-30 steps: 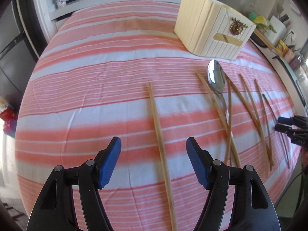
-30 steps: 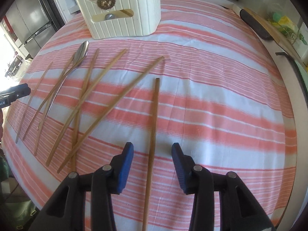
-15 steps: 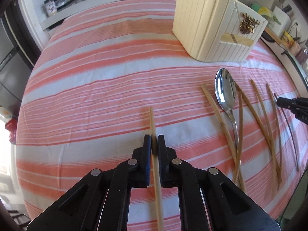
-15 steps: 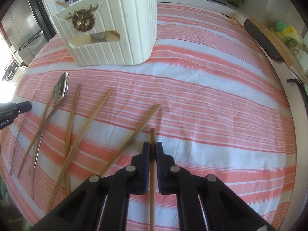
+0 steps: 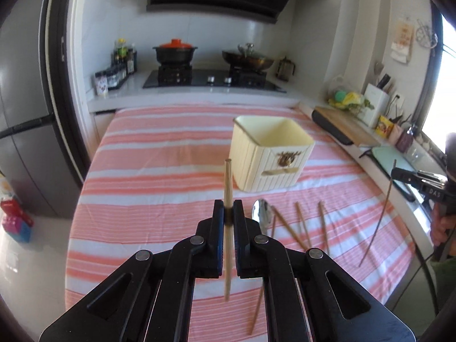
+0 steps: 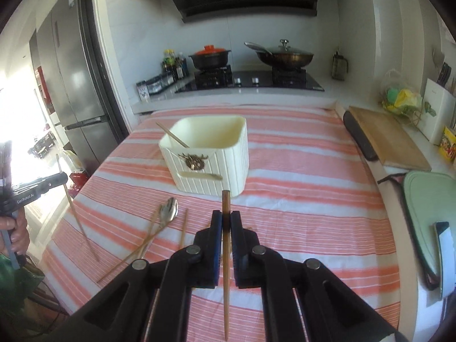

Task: Organize utensils
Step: 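Lift both chopsticks with both tools and carry them over the cream box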

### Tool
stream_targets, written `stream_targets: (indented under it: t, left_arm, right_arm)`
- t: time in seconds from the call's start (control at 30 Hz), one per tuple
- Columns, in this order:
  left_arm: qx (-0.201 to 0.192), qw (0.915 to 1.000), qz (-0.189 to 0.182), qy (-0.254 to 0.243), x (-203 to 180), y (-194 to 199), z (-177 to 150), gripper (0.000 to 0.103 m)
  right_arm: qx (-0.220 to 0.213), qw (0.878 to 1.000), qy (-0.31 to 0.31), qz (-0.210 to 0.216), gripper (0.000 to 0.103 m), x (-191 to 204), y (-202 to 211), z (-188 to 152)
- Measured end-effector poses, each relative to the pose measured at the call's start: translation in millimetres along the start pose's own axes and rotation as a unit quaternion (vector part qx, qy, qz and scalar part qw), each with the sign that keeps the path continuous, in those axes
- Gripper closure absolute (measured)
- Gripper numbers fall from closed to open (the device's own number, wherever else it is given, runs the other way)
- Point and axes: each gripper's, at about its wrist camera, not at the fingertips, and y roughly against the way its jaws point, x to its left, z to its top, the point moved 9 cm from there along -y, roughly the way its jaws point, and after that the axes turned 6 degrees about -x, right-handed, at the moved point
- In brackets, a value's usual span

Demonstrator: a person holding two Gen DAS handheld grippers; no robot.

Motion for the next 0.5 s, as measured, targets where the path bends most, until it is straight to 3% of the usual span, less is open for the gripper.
stream_targets:
  t: [0.2, 0.5]
  left_arm:
    - [-0.052, 0.9984, -0.02, 0.006, -15, 27, 24, 0.099]
    - [-0.078, 0.9965, -0.032, -0.002, -23, 38, 47, 0.099]
  right_arm:
    - [-0.072, 0.997, 0.036, -0.013, 0.097, 18, 43, 26]
    - [-0.147, 0.988, 0.039, -0.016, 0.097, 27, 60, 61]
